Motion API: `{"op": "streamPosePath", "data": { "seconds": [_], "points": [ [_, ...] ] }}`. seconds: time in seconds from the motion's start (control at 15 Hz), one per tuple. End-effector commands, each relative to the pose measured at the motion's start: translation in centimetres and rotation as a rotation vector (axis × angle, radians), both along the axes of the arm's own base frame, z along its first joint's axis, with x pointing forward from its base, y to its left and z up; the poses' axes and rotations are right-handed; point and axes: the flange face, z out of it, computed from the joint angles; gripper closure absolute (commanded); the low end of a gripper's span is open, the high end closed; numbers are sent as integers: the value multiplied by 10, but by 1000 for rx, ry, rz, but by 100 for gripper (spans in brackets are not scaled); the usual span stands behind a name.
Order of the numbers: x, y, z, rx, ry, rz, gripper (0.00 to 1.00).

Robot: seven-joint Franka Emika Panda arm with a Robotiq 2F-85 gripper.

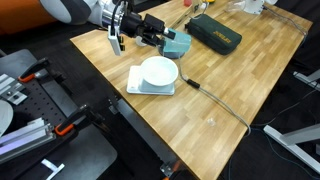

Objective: Pour the contents of the cup into the bowl

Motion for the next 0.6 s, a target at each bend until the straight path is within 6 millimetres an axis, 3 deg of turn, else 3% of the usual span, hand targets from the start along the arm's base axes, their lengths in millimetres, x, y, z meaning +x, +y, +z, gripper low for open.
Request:
{"op": "streamPosePath", "data": {
  "seconds": [0.0, 0.53],
  "points": [
    [-5, 7, 6, 47, 16, 35, 48],
    [-8, 15, 21, 61, 27, 49, 48]
  ]
}}
